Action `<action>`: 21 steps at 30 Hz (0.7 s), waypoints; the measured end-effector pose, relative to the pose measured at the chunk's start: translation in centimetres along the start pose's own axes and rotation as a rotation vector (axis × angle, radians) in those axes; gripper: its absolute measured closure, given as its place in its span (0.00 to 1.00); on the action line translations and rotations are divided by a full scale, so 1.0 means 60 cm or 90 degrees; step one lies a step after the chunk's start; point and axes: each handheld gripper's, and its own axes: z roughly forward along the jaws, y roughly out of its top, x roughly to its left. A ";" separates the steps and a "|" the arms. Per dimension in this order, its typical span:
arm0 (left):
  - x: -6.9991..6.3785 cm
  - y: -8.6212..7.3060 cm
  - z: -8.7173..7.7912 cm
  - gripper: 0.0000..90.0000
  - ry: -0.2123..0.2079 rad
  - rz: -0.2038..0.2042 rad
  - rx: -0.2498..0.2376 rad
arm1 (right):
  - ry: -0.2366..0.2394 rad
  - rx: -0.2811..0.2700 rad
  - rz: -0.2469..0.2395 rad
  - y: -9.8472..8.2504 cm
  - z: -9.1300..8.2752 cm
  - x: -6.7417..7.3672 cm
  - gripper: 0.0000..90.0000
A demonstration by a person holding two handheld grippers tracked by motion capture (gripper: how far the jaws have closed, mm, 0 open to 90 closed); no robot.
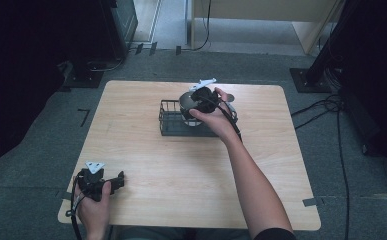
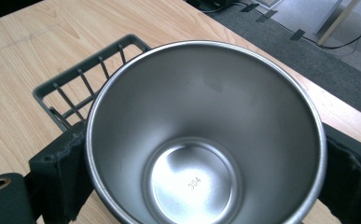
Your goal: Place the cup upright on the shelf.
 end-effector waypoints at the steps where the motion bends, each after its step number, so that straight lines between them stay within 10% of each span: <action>1: 0.000 0.000 0.000 0.00 0.000 0.000 0.000 | 0.002 0.002 0.002 -0.002 0.002 0.000 0.07; 21: 0.000 0.000 0.000 0.00 0.000 0.000 0.000 | -0.003 -0.076 0.074 -0.008 -0.057 -0.016 0.00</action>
